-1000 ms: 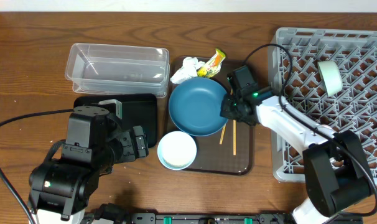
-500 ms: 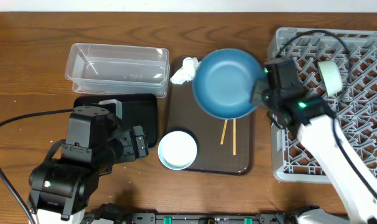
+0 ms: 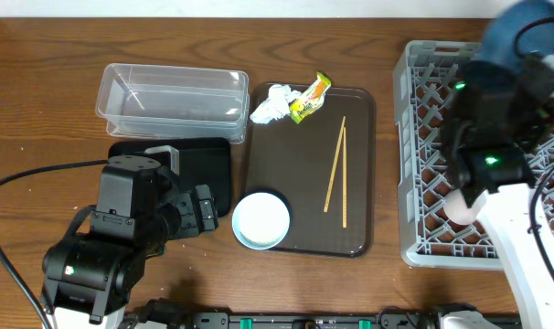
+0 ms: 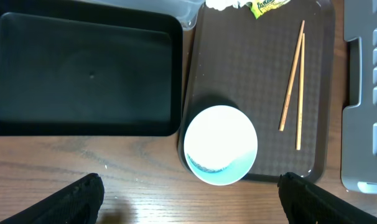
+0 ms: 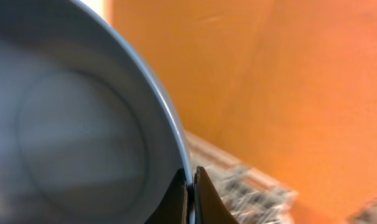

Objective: Sort waste into correct bins and load items into the dishwasher rack
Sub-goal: 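Lift the dark blue bowl and stand it in the rack's back corner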

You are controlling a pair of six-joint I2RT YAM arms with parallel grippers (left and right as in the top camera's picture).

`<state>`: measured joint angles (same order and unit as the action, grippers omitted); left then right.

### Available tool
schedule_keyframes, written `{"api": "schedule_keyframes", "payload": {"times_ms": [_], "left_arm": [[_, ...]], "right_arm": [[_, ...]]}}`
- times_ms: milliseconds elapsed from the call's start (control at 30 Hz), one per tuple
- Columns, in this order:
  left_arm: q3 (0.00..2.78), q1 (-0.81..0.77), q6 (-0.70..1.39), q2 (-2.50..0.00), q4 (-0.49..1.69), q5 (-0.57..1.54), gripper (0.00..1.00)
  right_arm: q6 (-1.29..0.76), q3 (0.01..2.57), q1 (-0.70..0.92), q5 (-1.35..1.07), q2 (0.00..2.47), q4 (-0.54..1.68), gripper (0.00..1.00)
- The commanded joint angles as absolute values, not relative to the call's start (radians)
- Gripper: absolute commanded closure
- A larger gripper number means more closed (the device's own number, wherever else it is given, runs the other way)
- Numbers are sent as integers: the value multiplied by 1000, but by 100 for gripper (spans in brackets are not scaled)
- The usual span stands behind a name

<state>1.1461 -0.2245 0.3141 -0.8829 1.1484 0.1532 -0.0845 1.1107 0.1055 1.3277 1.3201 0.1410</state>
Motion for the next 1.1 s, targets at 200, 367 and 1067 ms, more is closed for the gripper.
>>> {"api": "schedule_keyframes", "payload": {"times_ms": [200,367,1067], "left_arm": [[1164,-224,315,-883,1151,144,8],[1164,-224,315,-883,1151,144,8],[1164,-224,315,-883,1151,144,8]], "right_arm": [[249,1118,-89,1394,1404,71,99],[276,1118,-121,1349,1456,70,99],[637,1118,45,1311,1737,-164,66]]}}
